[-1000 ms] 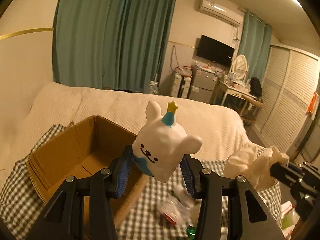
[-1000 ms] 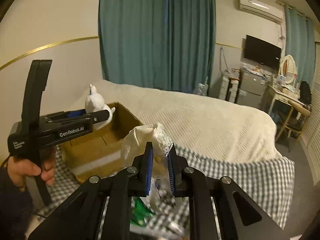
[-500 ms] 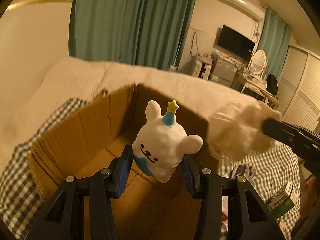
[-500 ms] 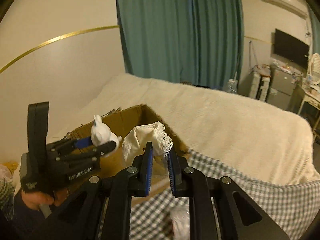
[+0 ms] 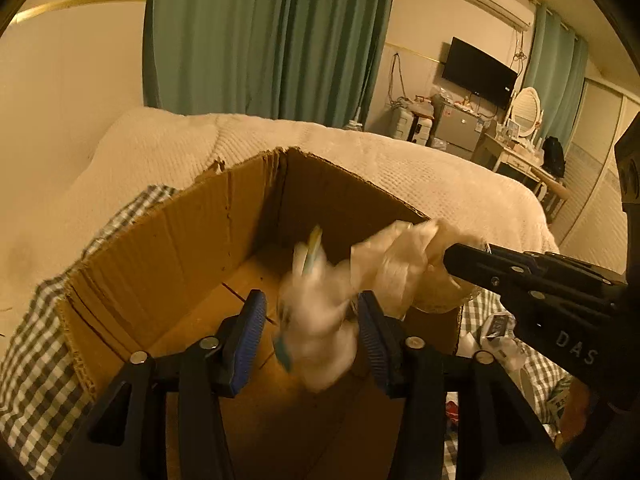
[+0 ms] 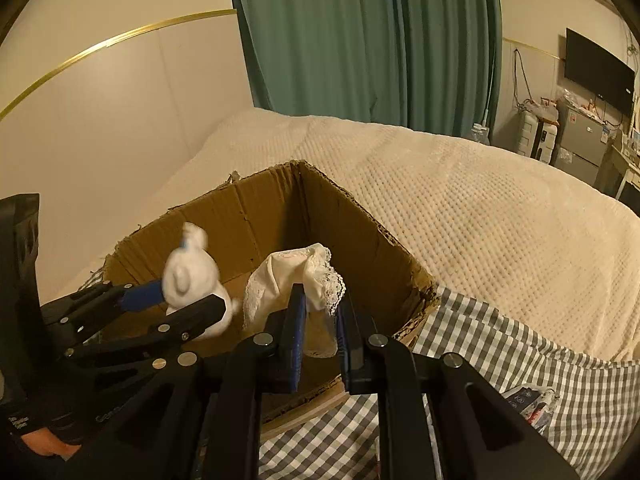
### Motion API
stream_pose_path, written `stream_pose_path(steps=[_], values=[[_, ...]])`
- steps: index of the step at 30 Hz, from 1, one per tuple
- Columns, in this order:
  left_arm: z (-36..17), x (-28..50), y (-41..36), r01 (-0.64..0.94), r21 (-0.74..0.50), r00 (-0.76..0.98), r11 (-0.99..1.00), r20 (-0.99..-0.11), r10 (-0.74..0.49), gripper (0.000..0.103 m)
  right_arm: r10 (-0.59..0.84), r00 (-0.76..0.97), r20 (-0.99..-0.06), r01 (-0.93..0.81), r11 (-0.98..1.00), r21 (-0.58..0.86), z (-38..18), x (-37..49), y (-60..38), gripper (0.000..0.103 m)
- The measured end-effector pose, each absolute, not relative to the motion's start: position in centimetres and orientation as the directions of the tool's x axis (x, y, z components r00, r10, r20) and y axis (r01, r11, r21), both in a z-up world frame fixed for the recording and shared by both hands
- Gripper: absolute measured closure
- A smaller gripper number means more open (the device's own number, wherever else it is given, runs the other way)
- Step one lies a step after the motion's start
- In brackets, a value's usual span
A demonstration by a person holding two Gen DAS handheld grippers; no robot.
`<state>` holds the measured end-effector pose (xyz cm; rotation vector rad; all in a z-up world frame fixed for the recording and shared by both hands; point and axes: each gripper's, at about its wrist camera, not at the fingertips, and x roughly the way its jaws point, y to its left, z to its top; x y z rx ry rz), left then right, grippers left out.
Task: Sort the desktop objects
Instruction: 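Carry bunny and tissue to the cardboard box and release both grippers inside, then grasp the green medicine packet with the left gripper while the right gripper grasps the green-white box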
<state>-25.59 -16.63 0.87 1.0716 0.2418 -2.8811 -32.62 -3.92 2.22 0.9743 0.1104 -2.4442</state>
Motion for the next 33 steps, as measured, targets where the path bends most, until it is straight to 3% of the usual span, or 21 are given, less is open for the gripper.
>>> stream_pose_path(steps=[2,4,13,22,26,33], values=[[1.3,-25.4,-16.3,0.129,-0.086,-0.762,-0.988,-0.646,-0.043,0.023,-0.436,-0.616,-0.656,0.477,-0.869,0.130,2.4,-32.7,-3.3,0.073],[1.6,-24.9,-16.1,0.142,-0.060,-0.778,-0.988,-0.623,-0.074,0.017,-0.436,-0.623,-0.649,0.468,-0.873,0.138,2.7,-32.3,-2.9,0.067],[2.6,-24.1,-14.7,0.081,-0.046,-0.801,-0.996,-0.598,-0.038,0.017,-0.392,-0.660,-0.641,0.419,-0.900,0.119,4.7,-29.7,0.2,0.067],[5.5,-22.2,-13.4,-0.009,-0.079,-0.837,-0.997,-0.545,0.051,0.014,-0.275,-0.717,-0.641,0.277,-0.956,0.100,6.5,-24.0,9.2,0.067],[7.0,-21.0,-14.8,0.048,-0.106,-0.851,-0.993,-0.525,0.015,0.013,-0.214,-0.740,-0.638,0.197,-0.975,0.099,6.7,-20.8,13.8,0.058],[8.1,-19.5,-11.1,-0.018,-0.126,-0.852,-0.992,-0.517,0.081,0.009,-0.108,-0.738,-0.666,0.058,-0.994,0.097,4.9,-15.8,21.2,0.057]])
